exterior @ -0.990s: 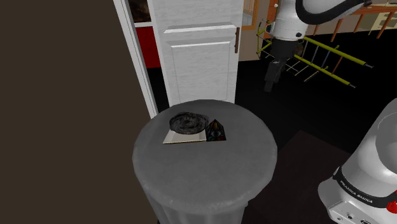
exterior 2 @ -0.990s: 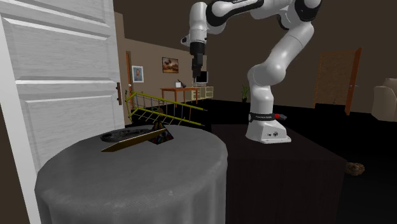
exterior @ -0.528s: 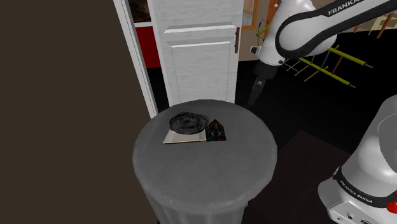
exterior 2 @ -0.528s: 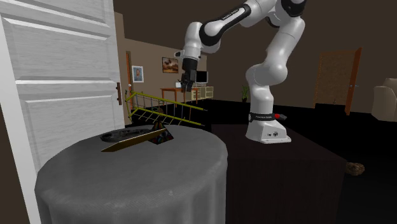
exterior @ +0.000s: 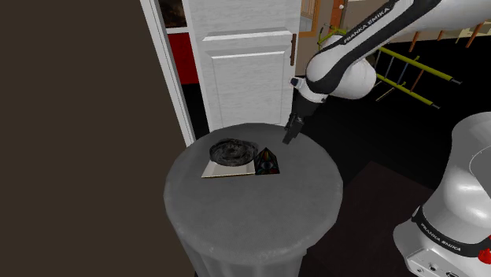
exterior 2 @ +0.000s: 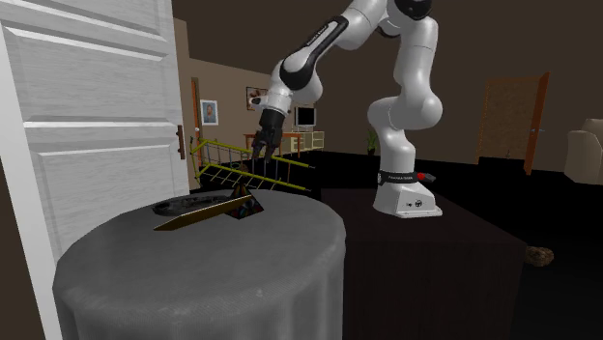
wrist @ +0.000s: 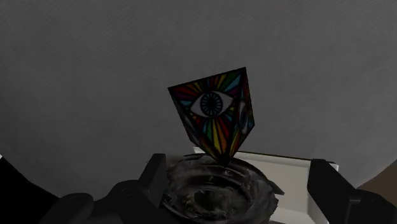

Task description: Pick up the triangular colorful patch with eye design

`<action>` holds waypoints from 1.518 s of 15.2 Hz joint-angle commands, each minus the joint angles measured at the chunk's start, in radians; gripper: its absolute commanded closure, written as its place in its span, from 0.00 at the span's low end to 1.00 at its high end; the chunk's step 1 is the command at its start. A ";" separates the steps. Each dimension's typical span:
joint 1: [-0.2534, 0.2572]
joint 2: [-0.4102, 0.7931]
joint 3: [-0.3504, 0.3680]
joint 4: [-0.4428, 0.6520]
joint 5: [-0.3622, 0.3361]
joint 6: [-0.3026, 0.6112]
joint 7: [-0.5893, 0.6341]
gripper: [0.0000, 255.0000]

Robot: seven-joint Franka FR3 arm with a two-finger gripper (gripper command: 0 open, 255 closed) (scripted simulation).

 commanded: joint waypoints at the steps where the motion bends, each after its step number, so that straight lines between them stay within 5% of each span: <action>1: 0.137 0.106 -0.094 0.046 0.236 0.058 -0.243 0.00; 3: 0.232 0.208 -0.152 0.113 0.487 0.049 -0.488 0.00; 5: 0.251 0.311 -0.150 0.185 0.702 0.005 -0.701 0.00; 13: 0.214 0.440 -0.105 0.224 0.921 -0.023 -0.891 0.00; 15: 0.213 0.440 -0.104 0.224 0.921 -0.023 -0.891 0.00; 16: 0.213 0.442 -0.104 0.226 0.922 -0.023 -0.892 1.00; 23: 0.213 0.441 -0.104 0.225 0.920 -0.023 -0.891 1.00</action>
